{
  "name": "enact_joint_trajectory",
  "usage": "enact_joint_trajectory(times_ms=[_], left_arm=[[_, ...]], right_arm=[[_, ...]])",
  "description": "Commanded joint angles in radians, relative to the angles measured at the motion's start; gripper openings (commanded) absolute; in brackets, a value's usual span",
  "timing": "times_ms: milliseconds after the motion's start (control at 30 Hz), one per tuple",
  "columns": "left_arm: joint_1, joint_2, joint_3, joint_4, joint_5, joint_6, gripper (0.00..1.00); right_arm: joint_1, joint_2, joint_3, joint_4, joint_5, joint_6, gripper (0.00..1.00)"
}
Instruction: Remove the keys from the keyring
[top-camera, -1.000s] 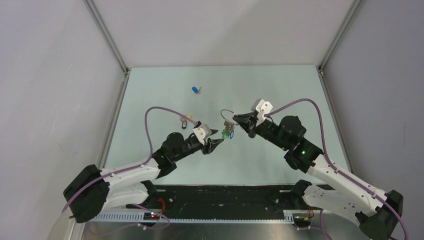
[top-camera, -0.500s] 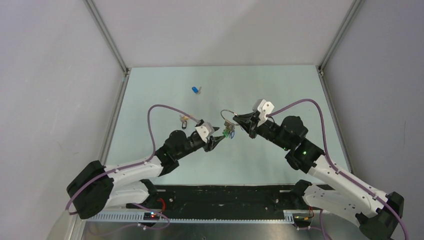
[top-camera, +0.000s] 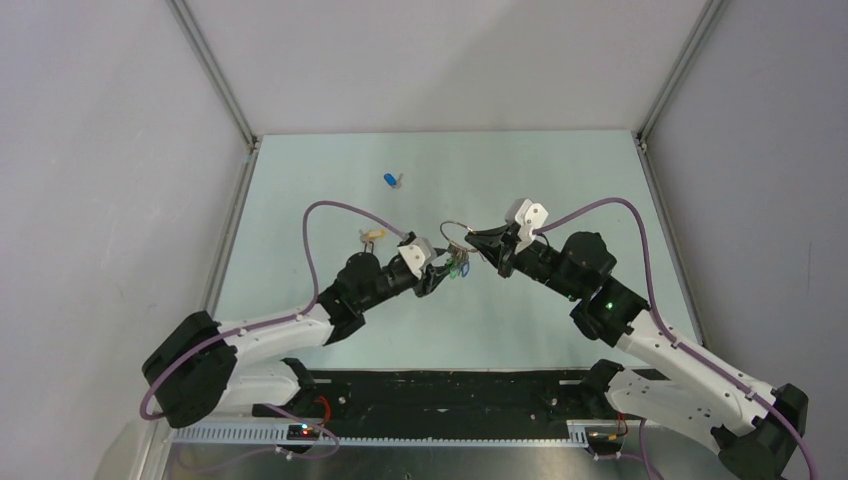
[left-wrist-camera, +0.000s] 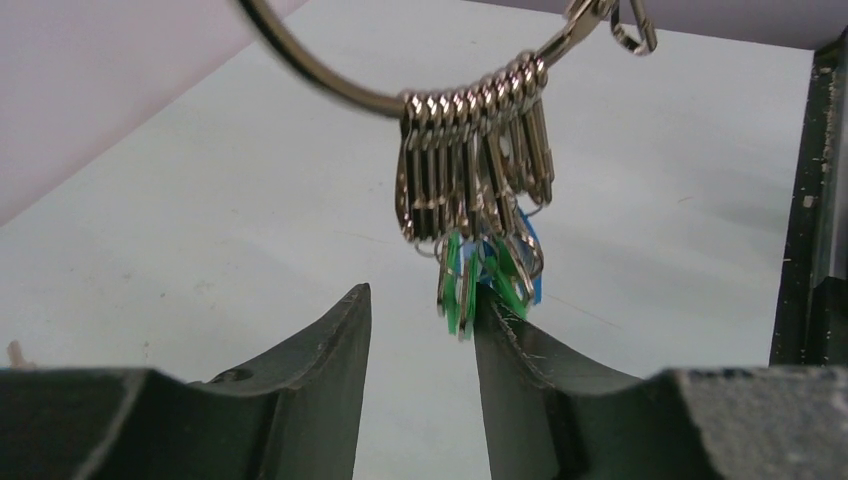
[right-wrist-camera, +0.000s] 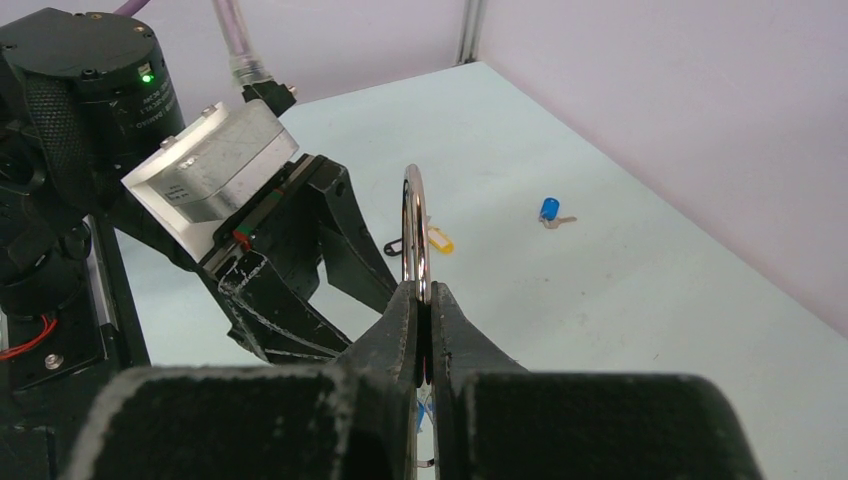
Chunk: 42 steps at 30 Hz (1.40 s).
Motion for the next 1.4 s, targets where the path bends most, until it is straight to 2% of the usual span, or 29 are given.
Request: enact_joint_trajectory(times_ms=[0,33,100,133,167,200,267,533,633,700,800,900,1067,1167,1367], left_arm=[[0.002,0.037,0.067,0.047,0.041,0.018,0.47],[0.001,0.047,0.071,0.047,0.045,0.016,0.48],[0.001,0.056,0.075,0.047,0.045,0.014,0.42],[0.002,0.058,0.075,0.047,0.045,0.016,0.31],[0.002,0.058,0.074,0.047,0.044,0.018,0.25],[0.002,0.057,0.068,0.047,0.041,0.019,0.11],[0.002,0.046,0.056,0.047,0.028,0.022,0.02],[0.002,-0.069,-0.019,0.005,-0.058,0.041,0.00],[0.002,-0.124,-0.004,-0.074,-0.082,0.052,0.00],[0.002,-0.149,0.022,-0.167,-0.099,0.065,0.00],[-0.007,-0.175,0.063,-0.286,-0.120,0.114,0.00],[-0.013,-0.166,0.155,-0.426,-0.113,0.152,0.00],[-0.041,-0.091,0.376,-0.825,-0.079,0.219,0.00],[-0.072,-0.093,0.462,-0.940,-0.098,0.280,0.00],[-0.101,-0.149,0.536,-1.135,-0.120,0.418,0.00]], right_arm=[[-0.004,-0.027,0.041,0.075,-0.003,0.013,0.00],[-0.003,-0.028,0.041,0.075,-0.002,0.014,0.00],[-0.003,-0.032,0.040,0.074,0.000,0.015,0.00],[-0.004,-0.035,0.041,0.073,0.005,0.015,0.00],[-0.004,-0.036,0.040,0.072,0.008,0.015,0.00],[-0.004,-0.039,0.041,0.067,0.020,0.015,0.00],[-0.003,-0.045,0.040,0.056,0.053,0.016,0.00],[-0.021,-0.050,-0.014,0.020,0.230,0.085,0.00],[-0.040,-0.035,-0.028,-0.013,0.248,0.120,0.22],[-0.049,-0.019,-0.029,-0.052,0.247,0.133,0.32],[-0.061,-0.016,-0.033,-0.076,0.231,0.124,0.38],[-0.067,-0.028,-0.054,-0.061,0.128,0.091,0.41],[-0.066,-0.025,-0.091,-0.007,-0.061,0.039,0.45],[-0.066,-0.006,-0.099,0.017,-0.105,0.034,0.46],[-0.067,0.017,-0.122,0.079,-0.127,0.025,0.46]])
